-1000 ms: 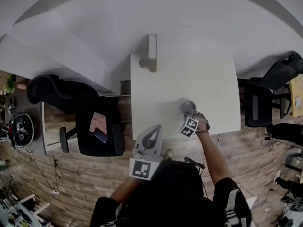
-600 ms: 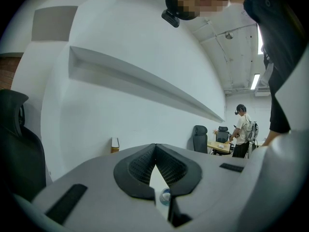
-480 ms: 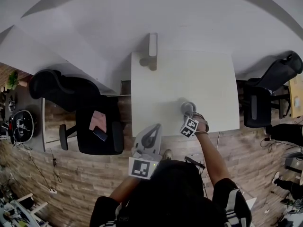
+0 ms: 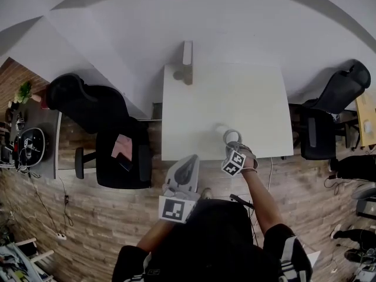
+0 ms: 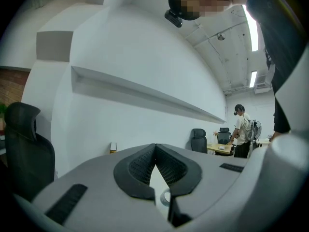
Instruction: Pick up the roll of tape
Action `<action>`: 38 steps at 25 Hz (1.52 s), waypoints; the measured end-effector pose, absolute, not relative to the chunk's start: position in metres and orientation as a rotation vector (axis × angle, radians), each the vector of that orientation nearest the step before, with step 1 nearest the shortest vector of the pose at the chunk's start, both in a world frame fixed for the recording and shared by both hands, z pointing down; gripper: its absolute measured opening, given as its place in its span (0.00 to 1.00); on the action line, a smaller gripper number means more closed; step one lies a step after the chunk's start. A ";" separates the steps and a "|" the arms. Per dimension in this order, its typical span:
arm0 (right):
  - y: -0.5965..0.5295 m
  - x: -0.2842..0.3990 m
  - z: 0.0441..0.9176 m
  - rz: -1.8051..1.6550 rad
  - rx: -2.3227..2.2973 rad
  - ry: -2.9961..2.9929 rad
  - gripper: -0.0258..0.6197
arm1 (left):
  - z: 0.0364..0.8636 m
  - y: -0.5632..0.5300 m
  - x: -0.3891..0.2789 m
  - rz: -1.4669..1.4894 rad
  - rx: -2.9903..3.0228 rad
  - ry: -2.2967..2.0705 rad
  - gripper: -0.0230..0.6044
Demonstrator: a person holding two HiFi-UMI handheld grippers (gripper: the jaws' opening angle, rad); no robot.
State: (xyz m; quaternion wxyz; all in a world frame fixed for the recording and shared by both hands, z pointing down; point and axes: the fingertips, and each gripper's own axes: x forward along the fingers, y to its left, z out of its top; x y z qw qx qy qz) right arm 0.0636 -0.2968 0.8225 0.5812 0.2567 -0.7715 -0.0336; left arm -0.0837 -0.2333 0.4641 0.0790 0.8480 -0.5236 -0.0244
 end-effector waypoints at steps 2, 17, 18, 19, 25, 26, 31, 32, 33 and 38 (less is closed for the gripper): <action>-0.281 0.067 0.815 -0.083 0.619 -1.826 0.13 | 0.461 -0.213 -0.078 -0.076 2.535 -1.585 0.07; -0.200 0.071 0.767 -0.049 0.738 -2.007 0.13 | 0.458 -0.097 -0.069 -0.034 2.443 -1.752 0.07; -0.196 0.070 0.764 -0.031 0.749 -2.022 0.13 | 0.459 -0.094 -0.069 -0.035 2.440 -1.756 0.07; -0.193 0.070 0.760 -0.015 0.761 -2.034 0.13 | 0.459 -0.091 -0.070 -0.038 2.437 -1.758 0.07; -0.179 0.065 0.733 0.050 0.858 -2.100 0.13 | 0.457 -0.089 -0.078 -0.053 2.427 -1.744 0.07; -0.179 0.063 0.727 0.061 0.879 -2.112 0.13 | 0.457 -0.091 -0.080 -0.054 2.430 -1.739 0.07; -0.174 0.054 0.698 0.121 0.971 -2.172 0.13 | 0.460 -0.099 -0.087 -0.062 2.459 -1.701 0.07; -0.172 0.052 0.691 0.127 0.987 -2.186 0.13 | 0.459 -0.100 -0.089 -0.066 2.466 -1.695 0.07; -0.170 0.050 0.684 0.130 1.002 -2.198 0.13 | 0.459 -0.101 -0.091 -0.072 2.471 -1.689 0.07; -0.161 0.036 0.641 0.131 1.070 -2.281 0.13 | 0.461 -0.105 -0.103 -0.095 2.469 -1.667 0.07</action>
